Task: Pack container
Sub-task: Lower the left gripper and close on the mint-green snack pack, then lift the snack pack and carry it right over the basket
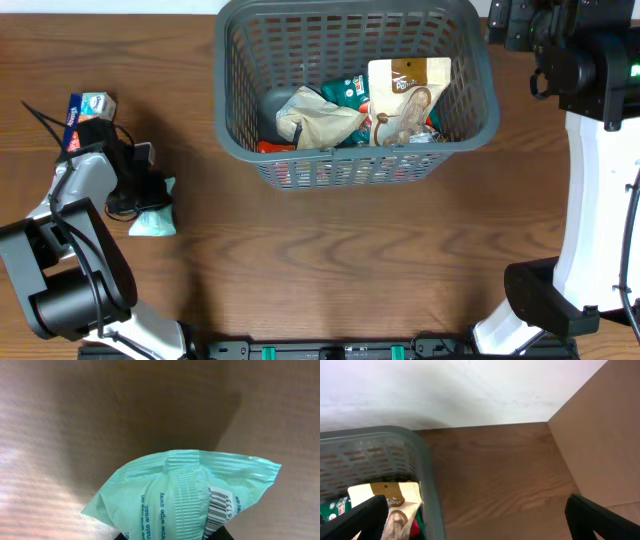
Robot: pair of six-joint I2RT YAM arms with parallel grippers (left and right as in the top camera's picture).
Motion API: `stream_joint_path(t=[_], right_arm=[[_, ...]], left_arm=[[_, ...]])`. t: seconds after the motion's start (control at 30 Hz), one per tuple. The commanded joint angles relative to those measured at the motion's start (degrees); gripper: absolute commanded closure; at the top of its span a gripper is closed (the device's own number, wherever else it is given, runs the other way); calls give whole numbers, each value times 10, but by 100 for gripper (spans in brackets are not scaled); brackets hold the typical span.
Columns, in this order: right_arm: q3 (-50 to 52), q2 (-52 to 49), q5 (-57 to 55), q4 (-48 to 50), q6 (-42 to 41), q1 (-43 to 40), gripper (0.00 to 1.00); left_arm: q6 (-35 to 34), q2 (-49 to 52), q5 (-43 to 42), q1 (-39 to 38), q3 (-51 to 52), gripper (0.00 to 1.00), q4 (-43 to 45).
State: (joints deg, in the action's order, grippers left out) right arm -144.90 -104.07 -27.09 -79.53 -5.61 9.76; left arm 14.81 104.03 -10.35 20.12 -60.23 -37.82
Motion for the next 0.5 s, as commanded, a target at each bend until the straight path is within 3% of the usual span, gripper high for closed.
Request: stream_joint_path(t=[0.0,0.2,0.47], right_arm=[[-5,10,-10,0,3,-3,1],[-5,10,-10,0,3,-3,1],[-5,10,-10,0,3,-3,1]], left_arm=[[-10,-10,-8,-3,-33,94,-32],[-45,-46,-8,-3,-165,94,-121],[-63,-68,-25,-12,-412,94,-267]])
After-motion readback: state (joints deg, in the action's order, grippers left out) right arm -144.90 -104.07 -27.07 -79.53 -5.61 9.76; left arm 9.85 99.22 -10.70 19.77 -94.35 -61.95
